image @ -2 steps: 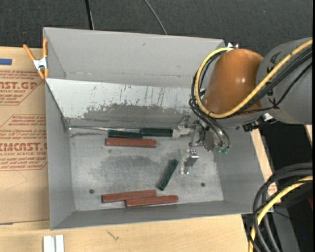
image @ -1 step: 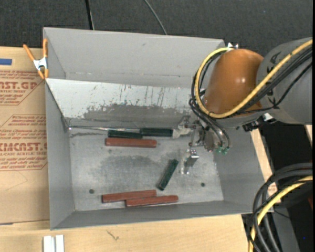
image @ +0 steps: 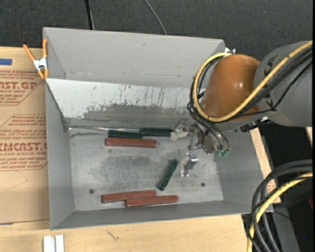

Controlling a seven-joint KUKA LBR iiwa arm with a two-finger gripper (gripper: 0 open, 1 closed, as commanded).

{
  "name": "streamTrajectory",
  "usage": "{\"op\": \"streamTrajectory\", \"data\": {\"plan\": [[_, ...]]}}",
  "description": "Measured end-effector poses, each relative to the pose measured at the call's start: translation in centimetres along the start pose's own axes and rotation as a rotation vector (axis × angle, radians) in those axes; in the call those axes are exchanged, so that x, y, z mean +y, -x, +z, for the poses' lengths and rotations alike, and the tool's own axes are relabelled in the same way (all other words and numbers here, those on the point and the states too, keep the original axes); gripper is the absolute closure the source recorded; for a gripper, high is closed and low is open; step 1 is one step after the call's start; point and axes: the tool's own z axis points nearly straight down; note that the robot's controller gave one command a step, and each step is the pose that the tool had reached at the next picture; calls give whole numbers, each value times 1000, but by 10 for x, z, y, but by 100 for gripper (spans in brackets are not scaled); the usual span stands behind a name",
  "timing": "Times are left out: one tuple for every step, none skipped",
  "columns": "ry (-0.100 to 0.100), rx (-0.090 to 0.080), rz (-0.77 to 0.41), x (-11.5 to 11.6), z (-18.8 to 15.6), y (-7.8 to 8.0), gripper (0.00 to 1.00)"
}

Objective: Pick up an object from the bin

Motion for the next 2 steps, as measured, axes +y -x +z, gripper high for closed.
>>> {"op": "streamTrajectory", "data": {"plan": [[3,7,-535,5,86,29,100],[3,7,-535,5,86,29,100]]}}
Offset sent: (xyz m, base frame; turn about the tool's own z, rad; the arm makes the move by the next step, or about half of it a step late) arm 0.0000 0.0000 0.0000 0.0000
